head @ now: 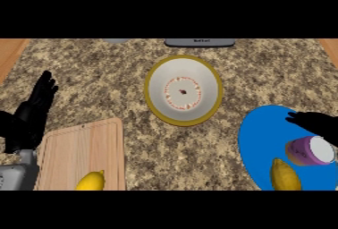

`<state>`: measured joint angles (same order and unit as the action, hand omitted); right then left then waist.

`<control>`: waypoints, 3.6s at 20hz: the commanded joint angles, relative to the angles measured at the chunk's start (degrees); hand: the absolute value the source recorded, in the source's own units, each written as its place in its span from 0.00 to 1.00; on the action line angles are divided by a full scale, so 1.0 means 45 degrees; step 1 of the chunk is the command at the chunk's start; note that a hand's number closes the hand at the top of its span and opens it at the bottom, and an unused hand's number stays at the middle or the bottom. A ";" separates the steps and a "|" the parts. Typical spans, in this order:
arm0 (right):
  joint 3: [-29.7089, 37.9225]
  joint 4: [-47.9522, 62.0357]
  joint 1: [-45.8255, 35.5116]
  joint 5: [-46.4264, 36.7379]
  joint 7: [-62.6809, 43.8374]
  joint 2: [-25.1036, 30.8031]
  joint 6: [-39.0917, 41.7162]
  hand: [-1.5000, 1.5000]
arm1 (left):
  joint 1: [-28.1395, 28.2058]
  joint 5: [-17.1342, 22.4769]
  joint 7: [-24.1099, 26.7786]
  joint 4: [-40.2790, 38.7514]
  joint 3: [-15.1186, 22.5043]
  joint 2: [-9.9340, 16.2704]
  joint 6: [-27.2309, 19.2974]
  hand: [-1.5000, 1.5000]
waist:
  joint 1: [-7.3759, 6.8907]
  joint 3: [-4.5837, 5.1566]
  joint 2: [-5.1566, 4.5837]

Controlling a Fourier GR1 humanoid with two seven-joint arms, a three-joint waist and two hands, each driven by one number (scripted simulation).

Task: Pick the can from the plate and place it in the bowl

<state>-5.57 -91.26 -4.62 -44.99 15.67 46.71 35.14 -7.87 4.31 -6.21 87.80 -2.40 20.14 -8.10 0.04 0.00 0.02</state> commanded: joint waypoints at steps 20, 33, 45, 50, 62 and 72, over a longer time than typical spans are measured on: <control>-0.0494 0.3466 -0.1629 -0.2754 0.1770 -0.2922 -0.0993 1.00 | -0.0257 -0.0994 -0.0788 0.0704 -0.0447 -0.0854 0.0393 0.50 | -0.0087 -0.0005 -0.0011; -0.1665 0.1598 -0.3618 -0.4391 -0.7469 -1.0230 -0.1793 1.00 | -0.0755 -0.0884 -0.0240 -0.0114 -0.0207 -0.1032 0.0970 0.50 | -0.1088 0.0071 -0.0069; -0.4749 0.0653 -0.8971 -0.5602 -1.6667 -1.0371 -0.5937 1.00 | -0.1255 -0.0875 -0.0488 -0.0434 -0.0038 -0.0991 0.1245 0.50 | -0.1444 0.0044 0.0072; -0.5778 0.1364 -1.1657 -0.4703 -2.0264 -1.0375 -0.6185 1.00 | -0.1409 -0.0997 -0.0643 -0.0246 -0.0203 -0.0902 0.1026 0.50 | -0.1230 0.0042 0.0056; -0.4637 0.4818 -1.2506 -0.3308 -1.9128 -1.0373 -1.0070 1.00 | -0.0356 -0.0974 -0.0445 0.0232 -0.0470 -0.0994 0.0906 0.50 | -0.0587 0.0004 -0.0047; -0.2405 0.9324 -1.2552 -0.2839 -1.5116 -1.0257 -1.3284 1.00 | -0.0205 -0.0652 -0.0650 0.0667 -0.0975 -0.0584 0.1326 0.50 | -0.0424 -0.0002 -0.0091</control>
<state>-21.13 -56.46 -60.35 -58.67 -56.06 0.37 -18.19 -10.18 0.14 -7.37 87.80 -5.76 16.14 -3.54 -2.09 0.03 -0.43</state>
